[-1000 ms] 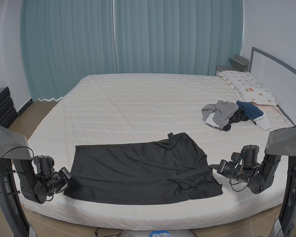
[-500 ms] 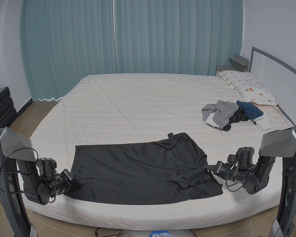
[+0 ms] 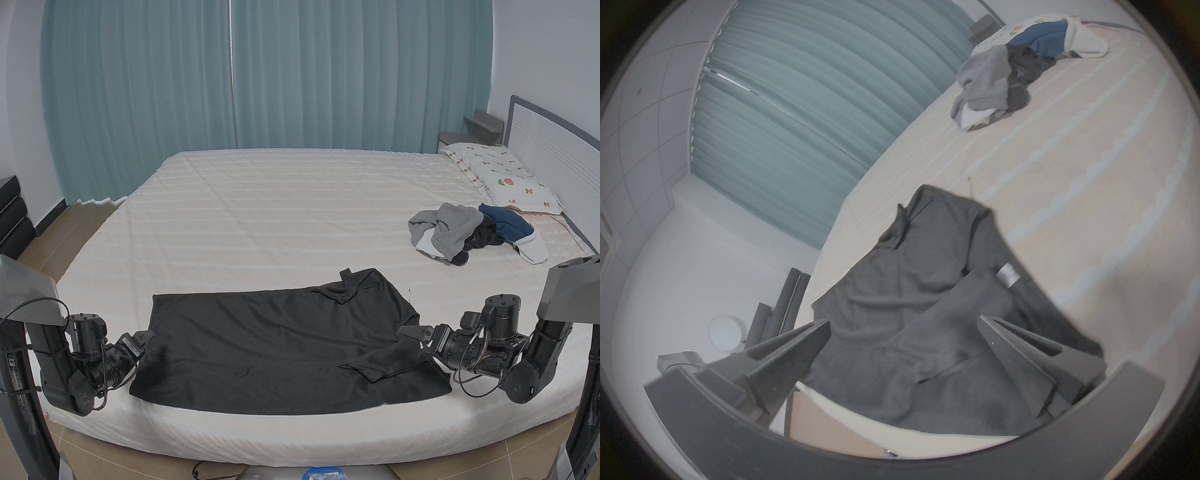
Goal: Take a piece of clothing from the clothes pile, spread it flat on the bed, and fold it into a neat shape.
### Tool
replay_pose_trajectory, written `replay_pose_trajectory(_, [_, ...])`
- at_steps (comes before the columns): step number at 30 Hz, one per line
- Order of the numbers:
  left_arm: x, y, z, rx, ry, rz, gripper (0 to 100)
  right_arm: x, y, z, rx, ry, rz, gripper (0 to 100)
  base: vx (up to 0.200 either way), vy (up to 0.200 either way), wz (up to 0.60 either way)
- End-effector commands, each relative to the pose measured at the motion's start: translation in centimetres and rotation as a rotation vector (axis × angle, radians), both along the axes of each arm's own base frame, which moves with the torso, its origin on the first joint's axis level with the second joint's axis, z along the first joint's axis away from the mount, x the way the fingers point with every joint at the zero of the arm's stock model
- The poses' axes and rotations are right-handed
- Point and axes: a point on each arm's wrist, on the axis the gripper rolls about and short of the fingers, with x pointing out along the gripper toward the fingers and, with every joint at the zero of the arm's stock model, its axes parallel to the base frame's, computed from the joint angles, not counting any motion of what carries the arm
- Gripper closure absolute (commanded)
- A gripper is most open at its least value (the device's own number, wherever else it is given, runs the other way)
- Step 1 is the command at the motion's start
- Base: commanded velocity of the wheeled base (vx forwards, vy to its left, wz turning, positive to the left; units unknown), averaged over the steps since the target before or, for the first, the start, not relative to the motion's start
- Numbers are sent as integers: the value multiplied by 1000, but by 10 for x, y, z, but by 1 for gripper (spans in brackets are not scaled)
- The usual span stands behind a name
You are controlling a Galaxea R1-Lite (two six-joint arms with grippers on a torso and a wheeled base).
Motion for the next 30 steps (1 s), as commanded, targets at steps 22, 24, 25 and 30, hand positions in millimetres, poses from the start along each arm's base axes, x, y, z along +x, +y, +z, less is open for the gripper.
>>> replay_pose_trajectory(22, [-67, -8, 7, -347, 147, -50, 0, -13, 37, -33, 78, 196, -79, 0, -55, 0, 0])
replay_pose_trajectory(24, [-67, -7, 6, -347, 146, -51, 0, -5, 39, -33, 79, 171, -105, 0, 0, 0, 0])
replay_pose_trajectory(25, [-67, -7, 6, -347, 147, -50, 0, -1, 40, -35, 79, 167, -113, 0, 0, 0, 0])
replay_pose_trajectory(30, [-66, -7, 6, -344, 145, -52, 0, 11, 45, -34, 111, 145, -157, 0, 0, 0, 0])
